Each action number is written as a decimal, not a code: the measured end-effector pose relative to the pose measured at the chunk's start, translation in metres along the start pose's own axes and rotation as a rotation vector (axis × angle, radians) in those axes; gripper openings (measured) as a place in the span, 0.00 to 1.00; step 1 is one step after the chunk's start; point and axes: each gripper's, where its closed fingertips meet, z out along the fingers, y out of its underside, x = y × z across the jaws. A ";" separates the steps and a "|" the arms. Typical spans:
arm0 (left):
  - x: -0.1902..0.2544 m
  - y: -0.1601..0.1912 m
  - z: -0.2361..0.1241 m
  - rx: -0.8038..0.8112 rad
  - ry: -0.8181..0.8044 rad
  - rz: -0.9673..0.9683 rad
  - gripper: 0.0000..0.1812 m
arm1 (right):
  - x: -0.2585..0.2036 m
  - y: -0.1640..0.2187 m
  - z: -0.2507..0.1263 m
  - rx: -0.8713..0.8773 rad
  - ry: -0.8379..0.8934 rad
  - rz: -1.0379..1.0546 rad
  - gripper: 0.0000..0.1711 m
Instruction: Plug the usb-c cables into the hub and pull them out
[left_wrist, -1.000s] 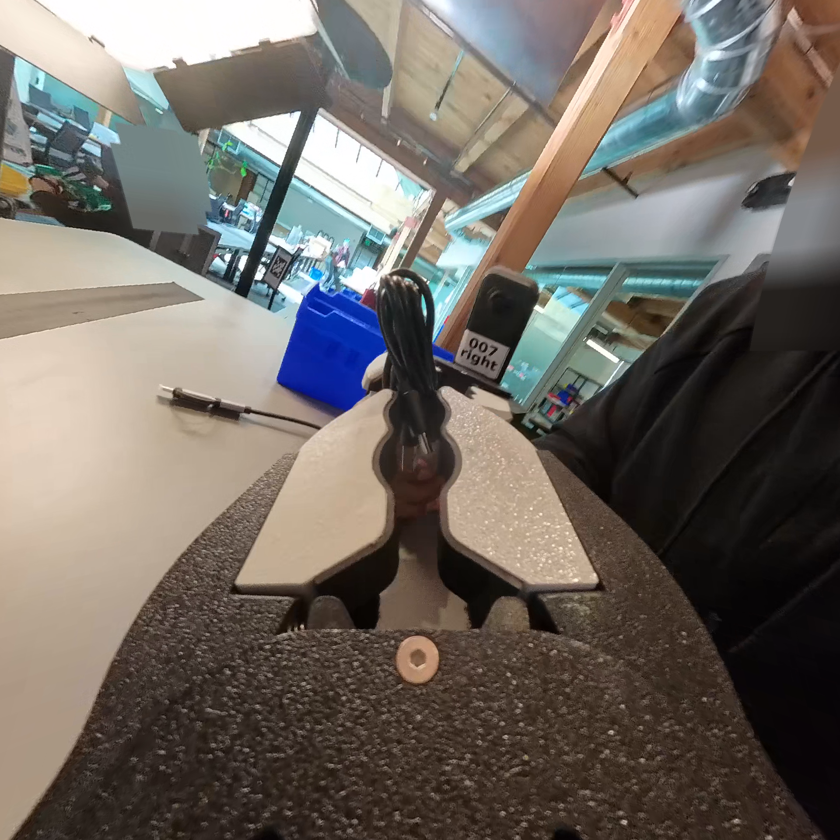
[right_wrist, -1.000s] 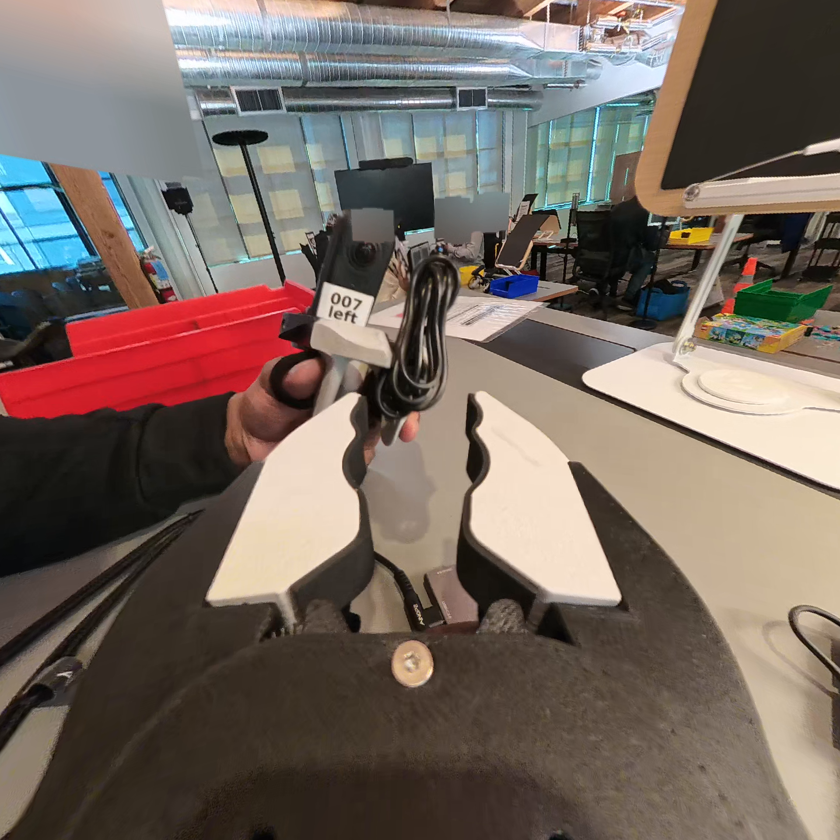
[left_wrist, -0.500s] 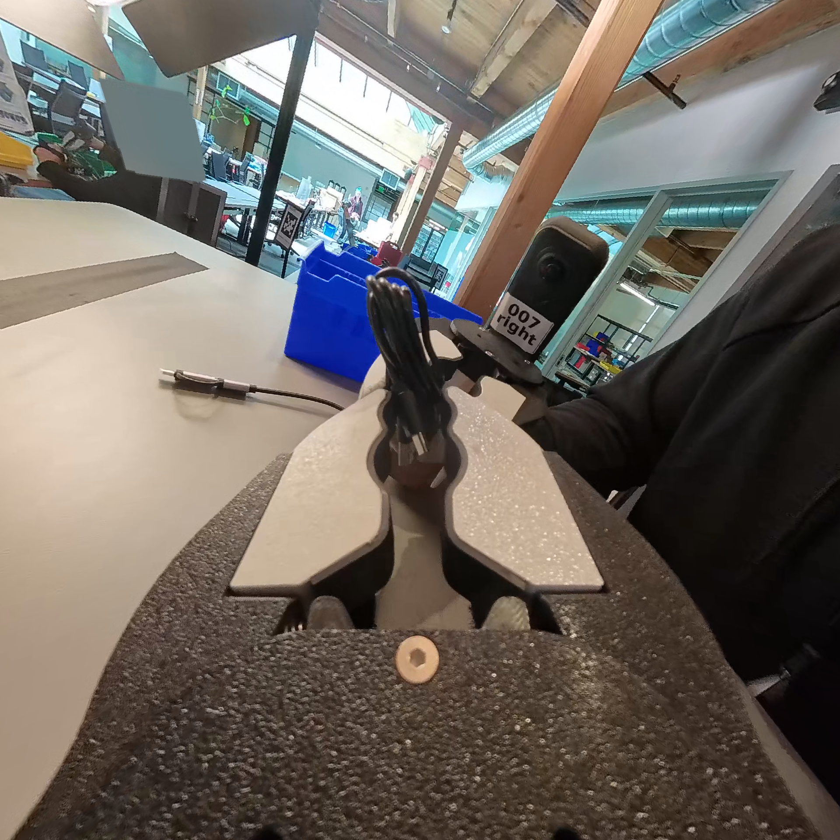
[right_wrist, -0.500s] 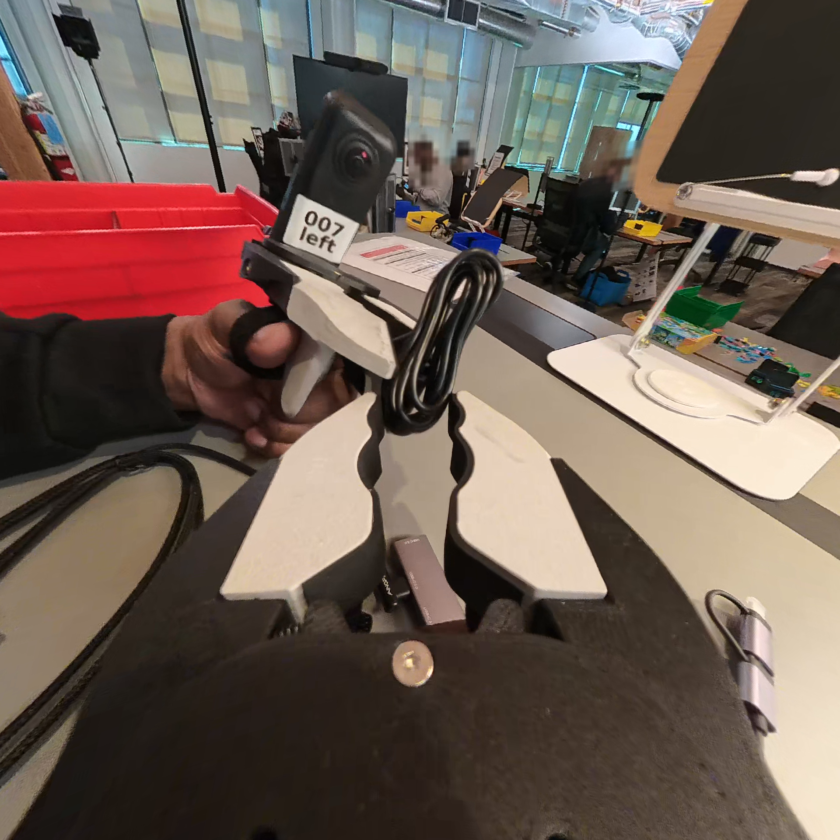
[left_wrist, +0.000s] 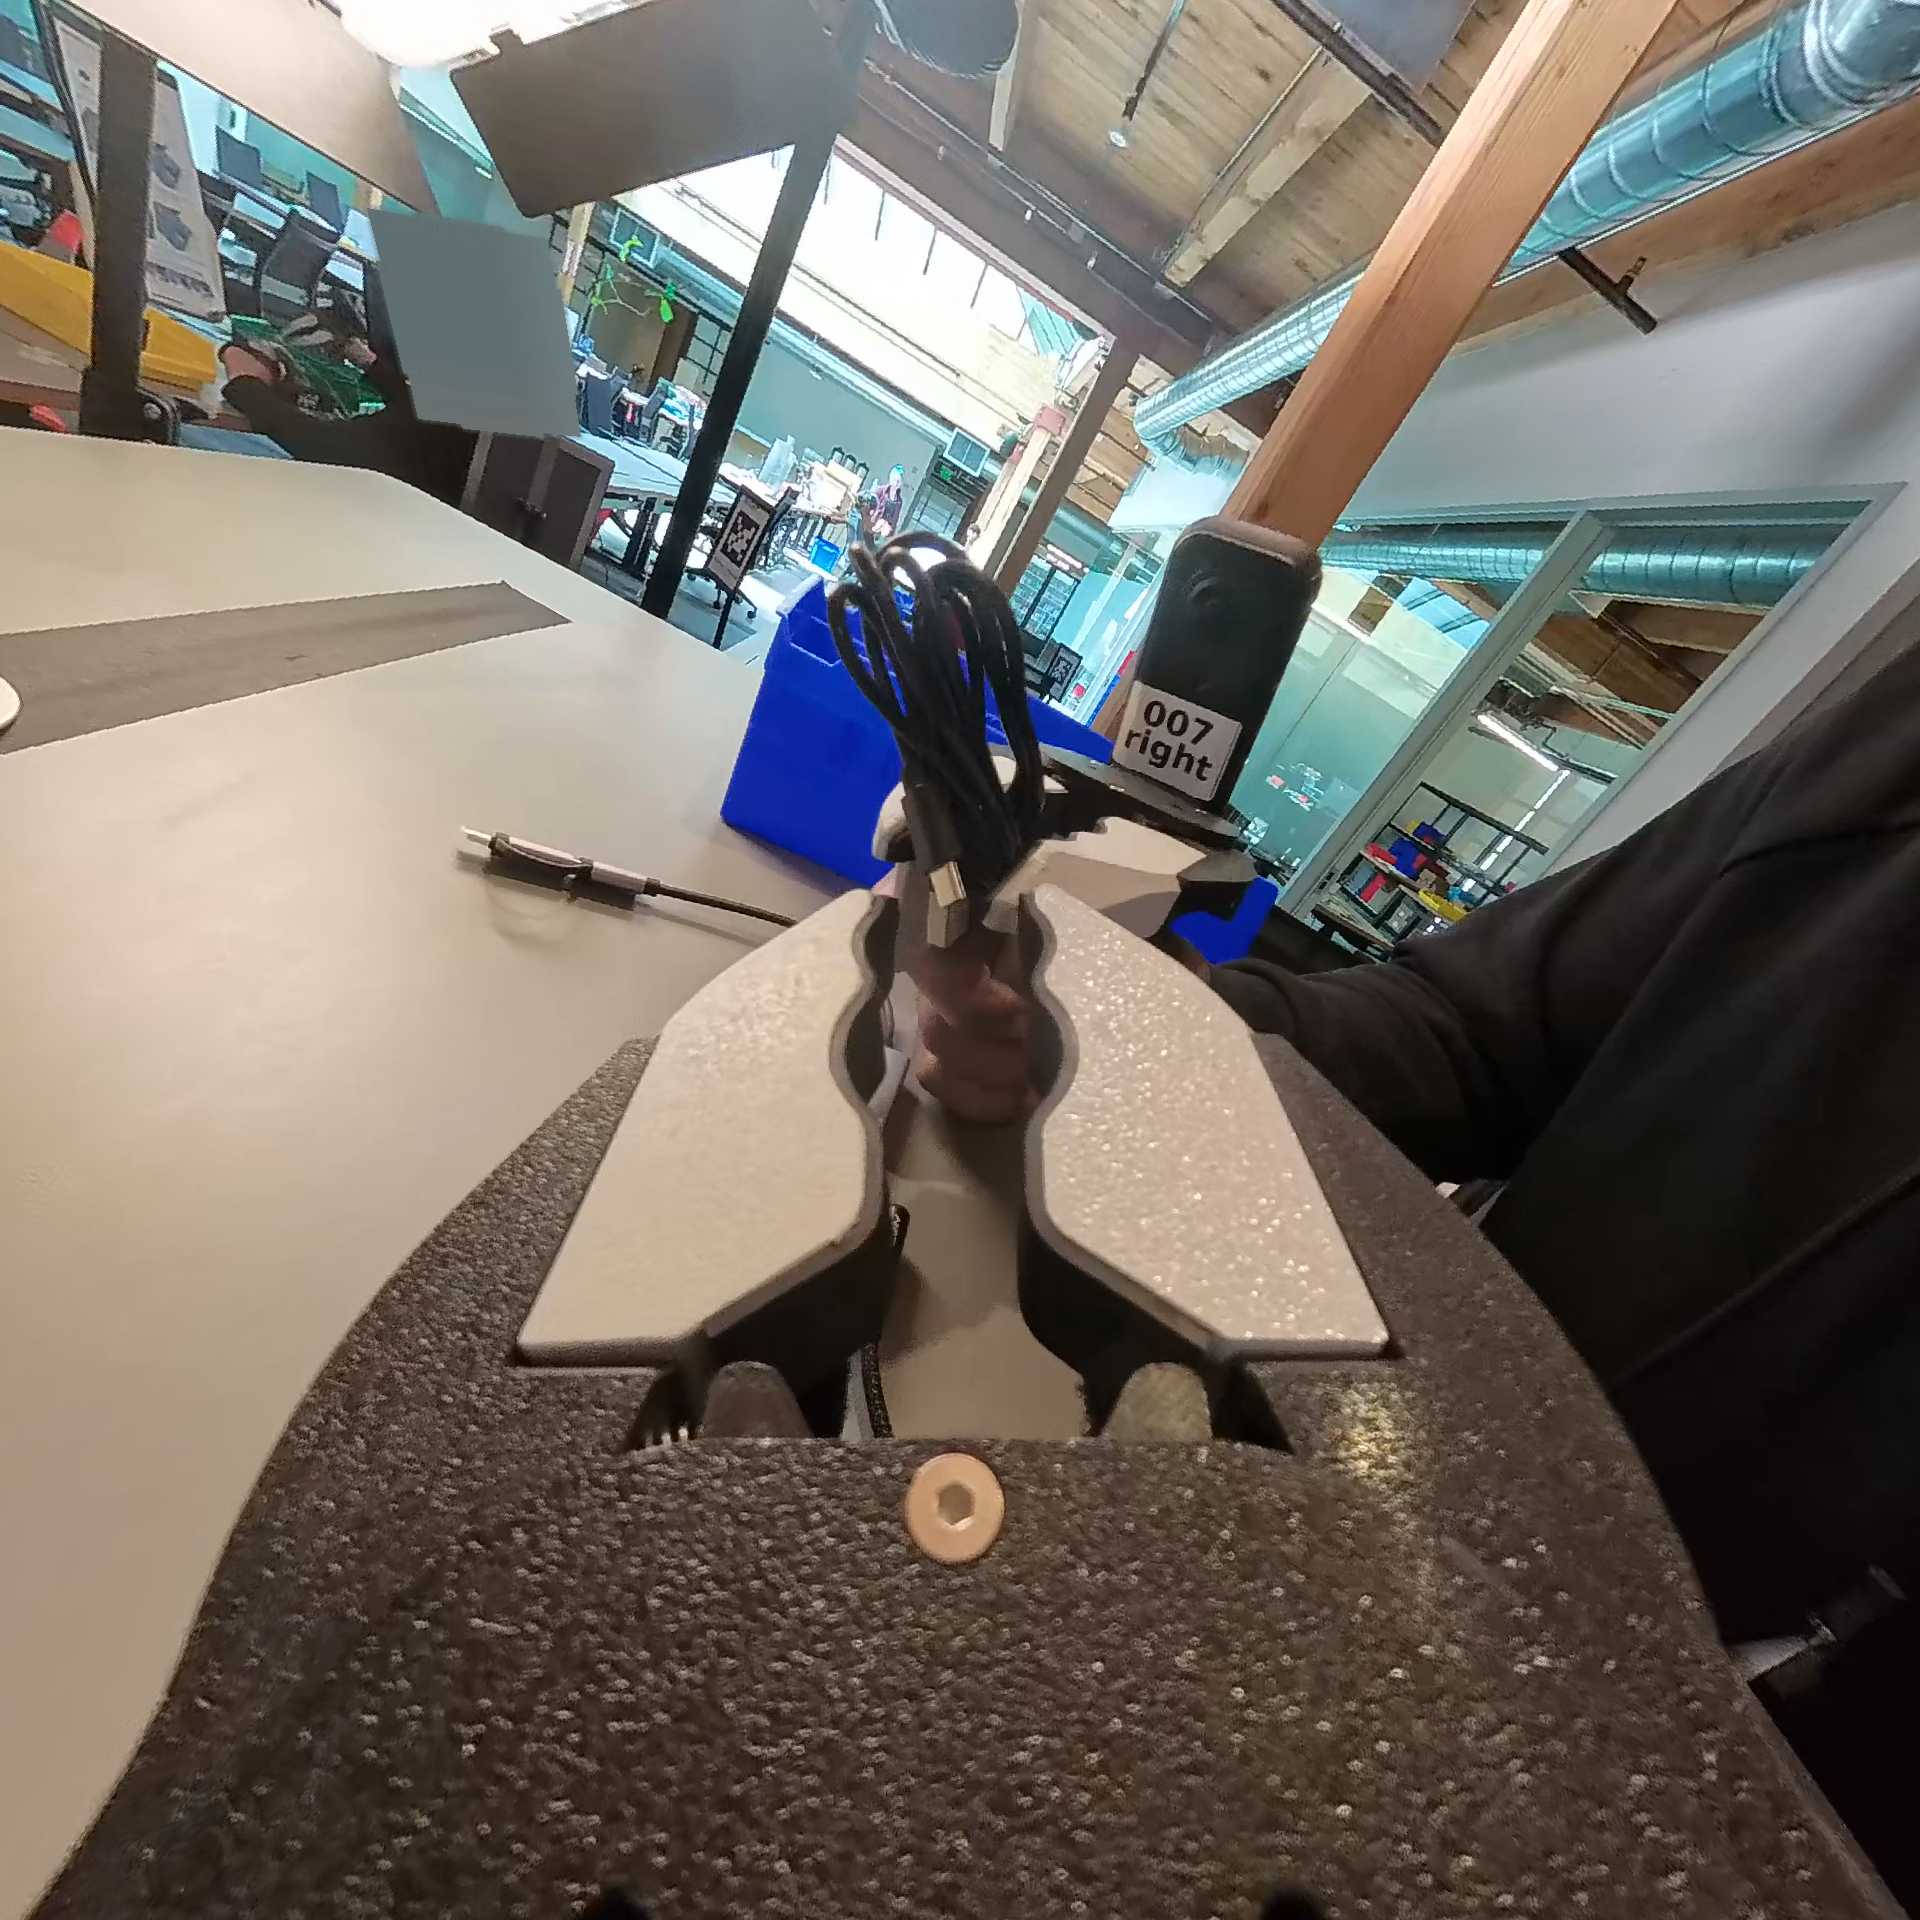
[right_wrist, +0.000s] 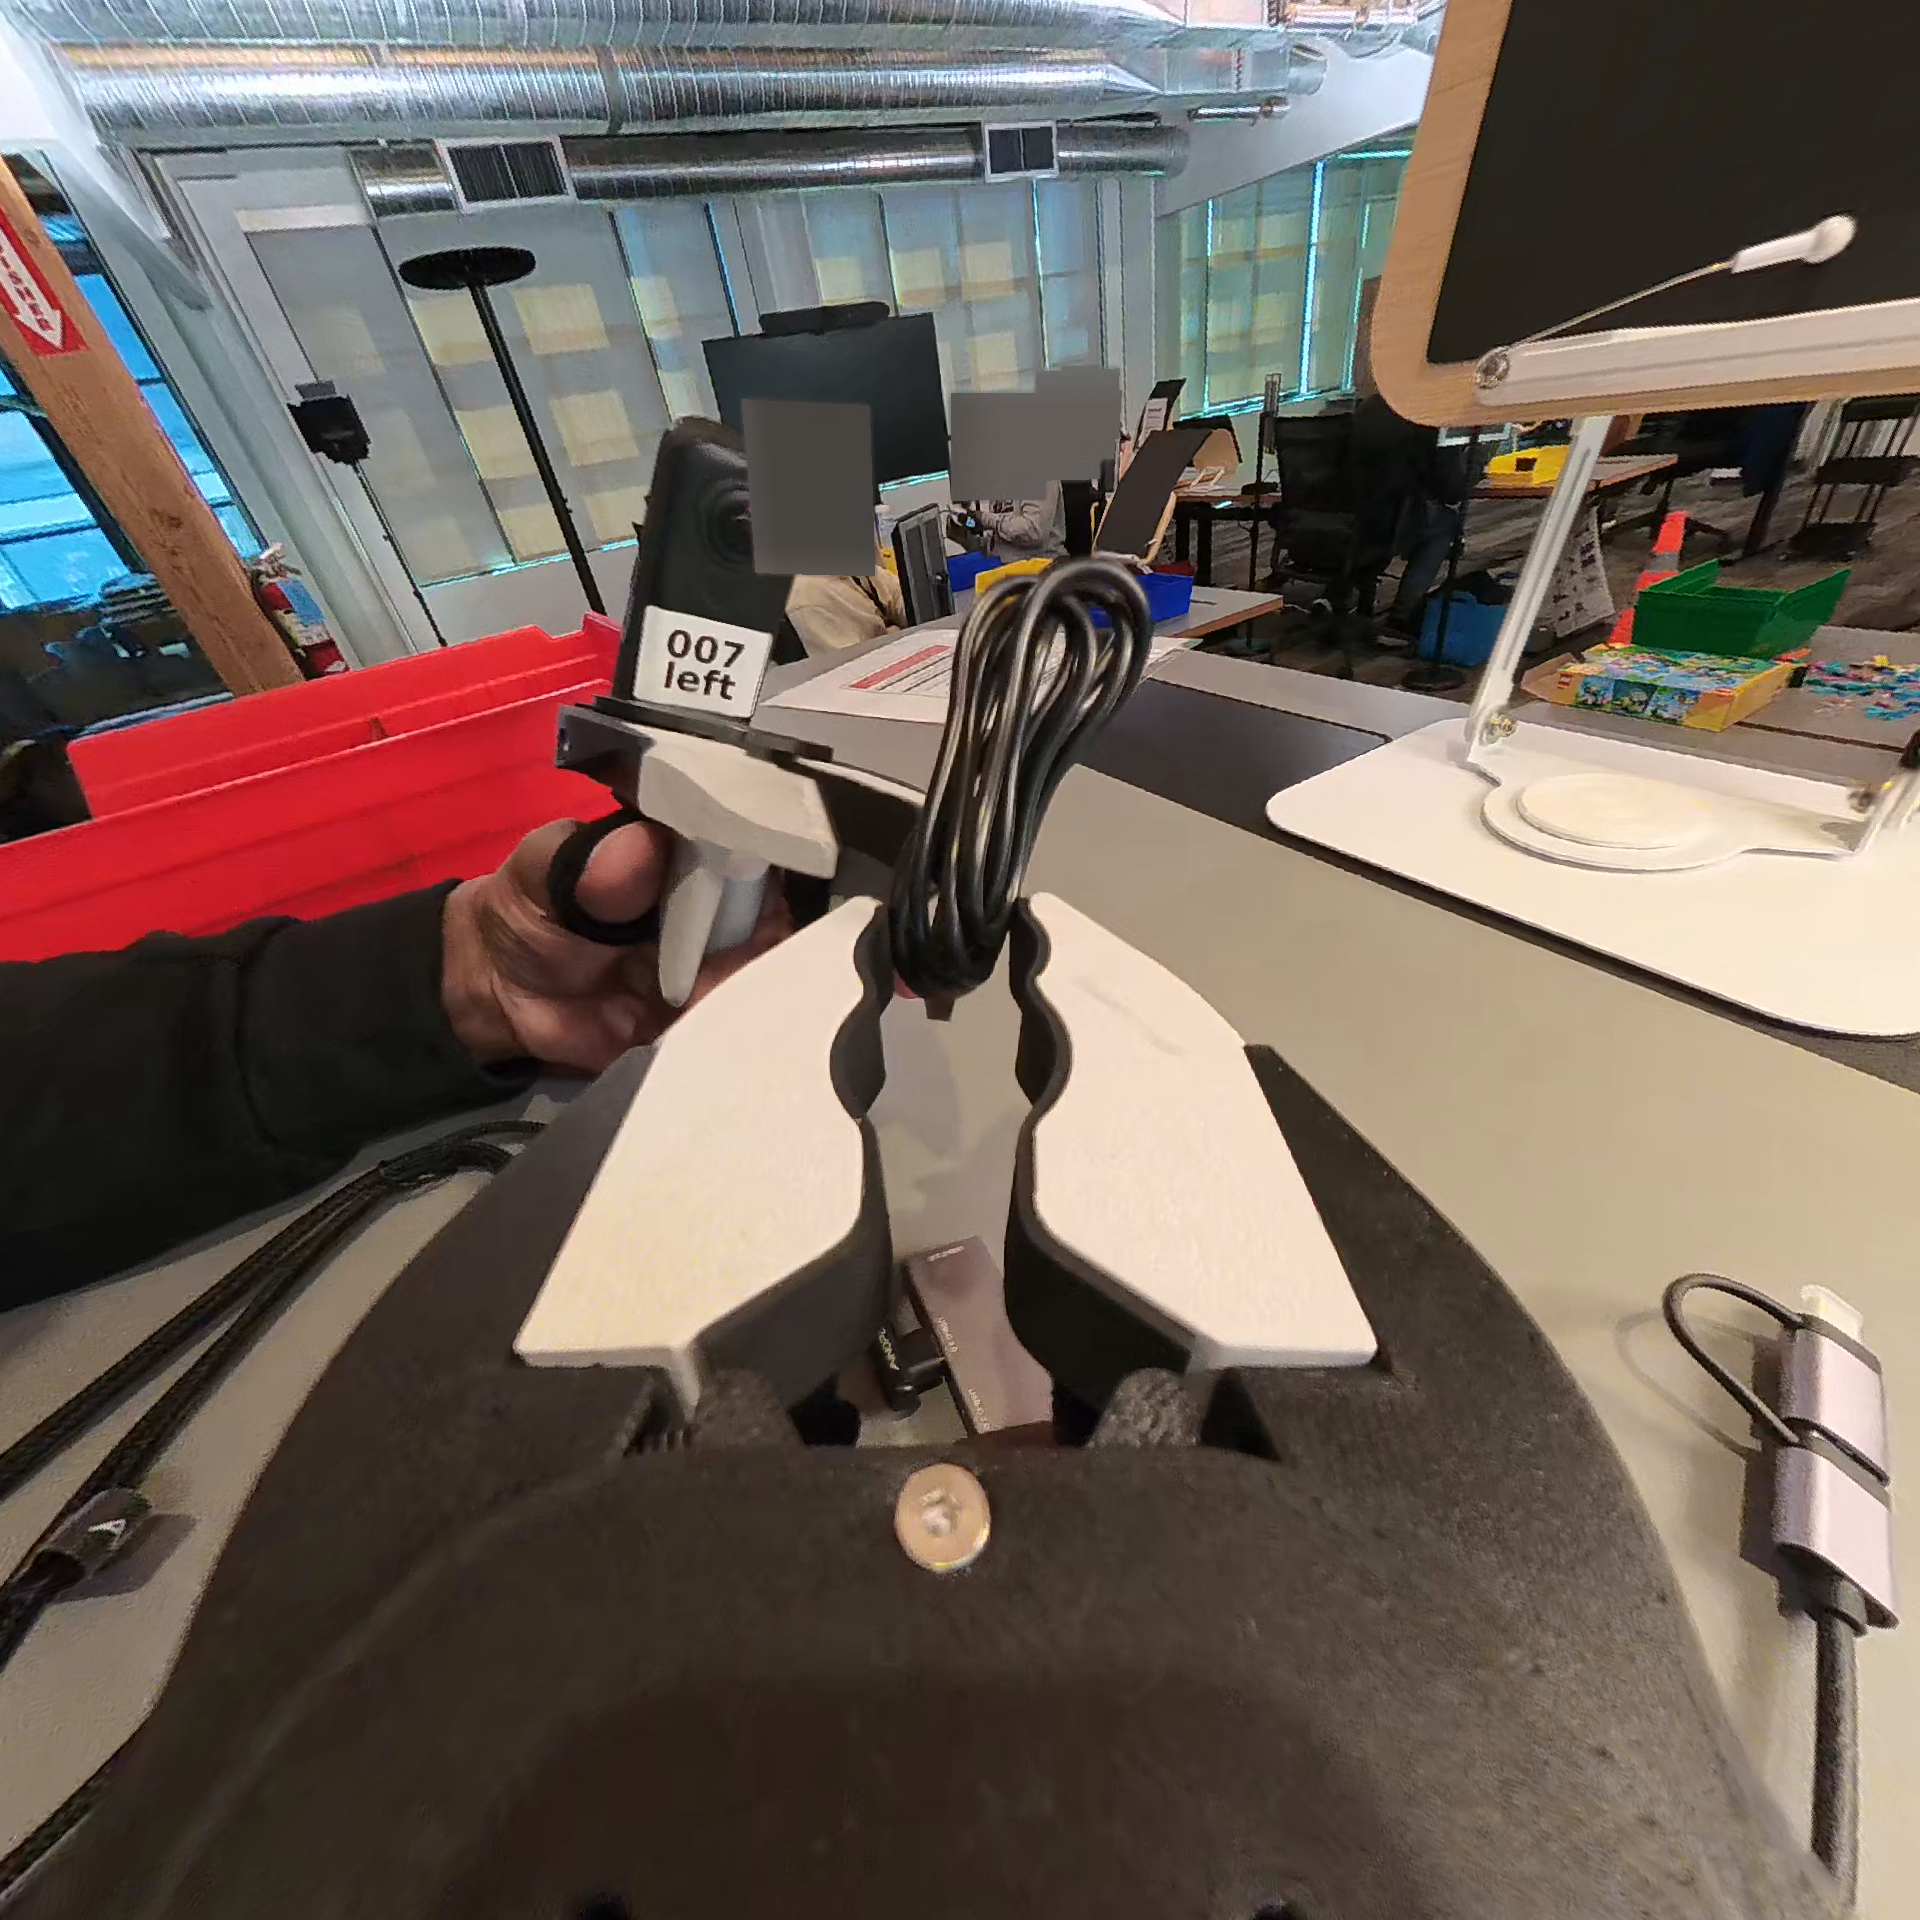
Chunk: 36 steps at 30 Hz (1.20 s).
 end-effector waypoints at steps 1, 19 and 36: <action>-0.001 0.001 0.001 -0.009 -0.006 0.001 0.13 | -0.001 0.001 0.001 -0.008 0.000 -0.009 0.12; -0.007 -0.006 -0.021 -0.006 -0.085 0.128 0.03 | 0.003 -0.001 -0.004 0.000 0.038 -0.055 0.11; -0.031 -0.028 -0.055 0.099 -0.207 0.105 0.03 | 0.046 -0.003 -0.019 -0.003 0.253 -0.048 0.07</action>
